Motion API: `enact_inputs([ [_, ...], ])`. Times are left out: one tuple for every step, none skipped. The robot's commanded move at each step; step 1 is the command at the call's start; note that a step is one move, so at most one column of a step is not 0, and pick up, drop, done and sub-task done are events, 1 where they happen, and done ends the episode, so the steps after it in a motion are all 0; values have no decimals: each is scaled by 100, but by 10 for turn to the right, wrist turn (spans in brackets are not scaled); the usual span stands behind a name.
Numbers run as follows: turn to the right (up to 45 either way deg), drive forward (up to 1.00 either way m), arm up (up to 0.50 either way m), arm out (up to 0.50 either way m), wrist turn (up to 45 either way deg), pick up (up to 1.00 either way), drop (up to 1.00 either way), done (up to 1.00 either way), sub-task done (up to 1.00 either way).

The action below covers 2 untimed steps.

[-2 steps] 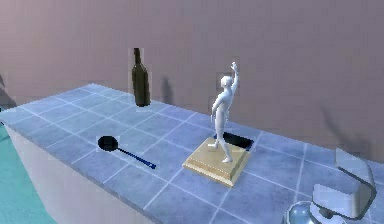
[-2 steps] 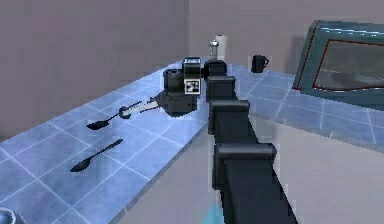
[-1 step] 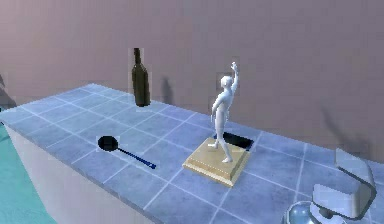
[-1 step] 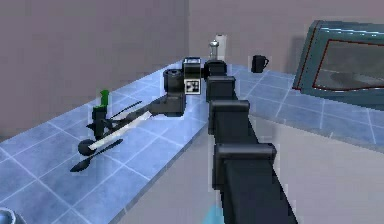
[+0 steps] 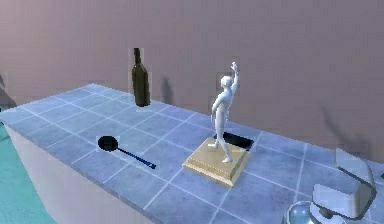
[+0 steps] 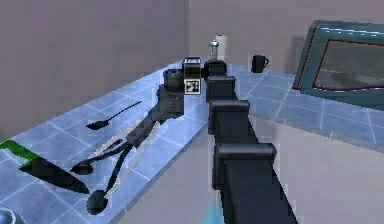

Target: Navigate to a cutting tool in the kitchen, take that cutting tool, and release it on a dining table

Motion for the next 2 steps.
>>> enact_inputs([
  [0, 0, 0, -28, 0, 0, 0, 0, 0],
  [-450, 0, 0, 0, 0, 0, 0, 0, 0],
])
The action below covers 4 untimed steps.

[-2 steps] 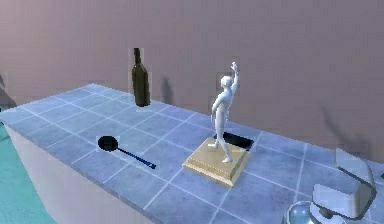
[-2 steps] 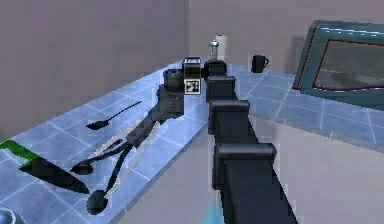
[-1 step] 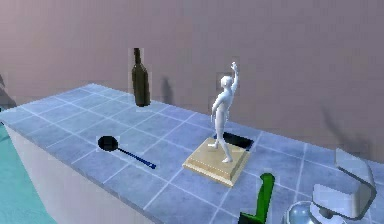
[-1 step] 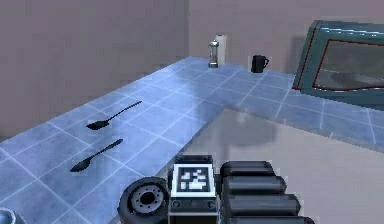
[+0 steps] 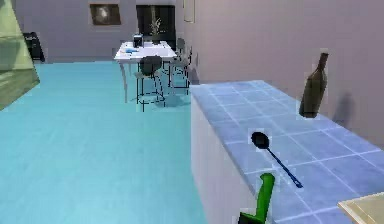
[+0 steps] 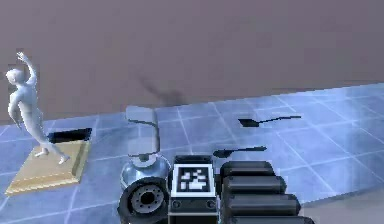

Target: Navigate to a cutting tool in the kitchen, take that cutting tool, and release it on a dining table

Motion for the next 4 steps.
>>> enact_inputs([
  [-450, 0, 0, 0, 0, 0, 0, 0, 0],
  [-450, 0, 0, 0, 0, 0, 0, 0, 0],
  [-120, 0, 0, 0, 0, 0, 0, 0, 0],
  [0, 20, 0, 0, 0, 0, 0, 0, 0],
])
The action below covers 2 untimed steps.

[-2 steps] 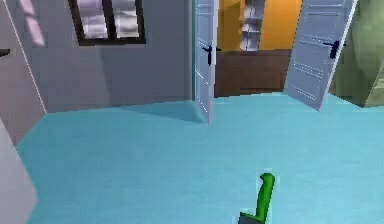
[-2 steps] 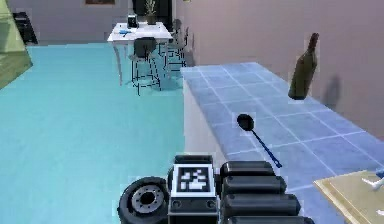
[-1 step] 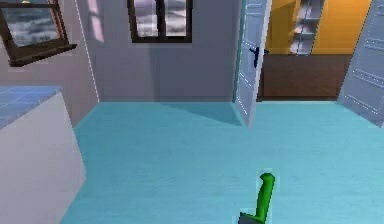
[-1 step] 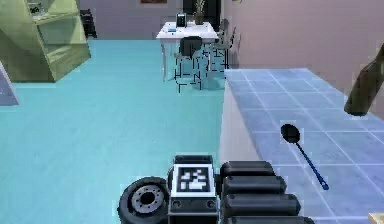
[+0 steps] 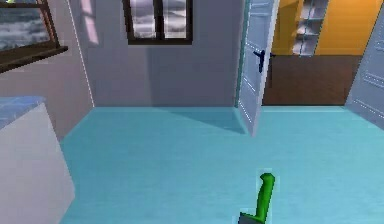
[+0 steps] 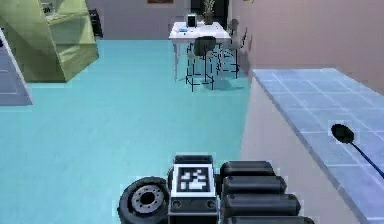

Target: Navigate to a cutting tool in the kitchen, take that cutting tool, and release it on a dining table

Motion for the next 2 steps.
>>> enact_inputs([
  [450, 0, 0, 0, 0, 0, 0, 0, 0],
  [270, 0, 0, 0, 0, 0, 0, 0, 0],
])
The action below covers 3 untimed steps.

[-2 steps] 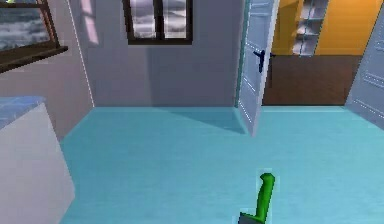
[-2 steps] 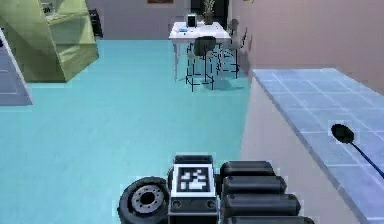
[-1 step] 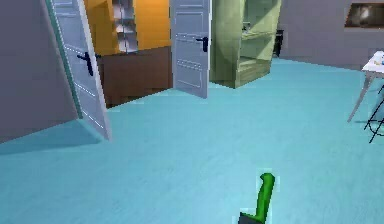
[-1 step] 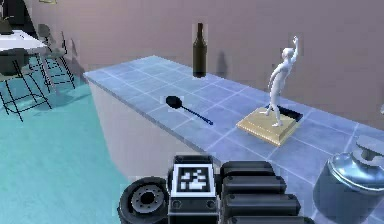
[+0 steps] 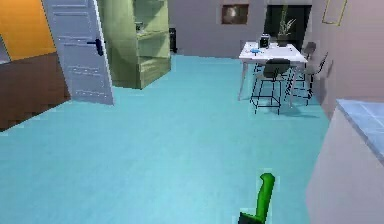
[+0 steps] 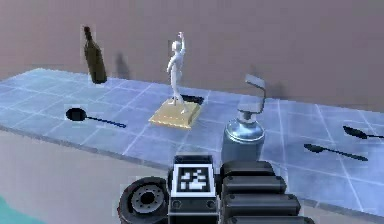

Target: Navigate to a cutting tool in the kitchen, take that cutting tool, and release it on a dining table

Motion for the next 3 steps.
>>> enact_inputs([
  [0, 100, 0, 0, 0, 0, 0, 0, 0],
  [0, 100, 0, 0, 0, 0, 0, 0, 0],
  [30, 0, 0, 0, 0, 0, 0, 0, 0],
])
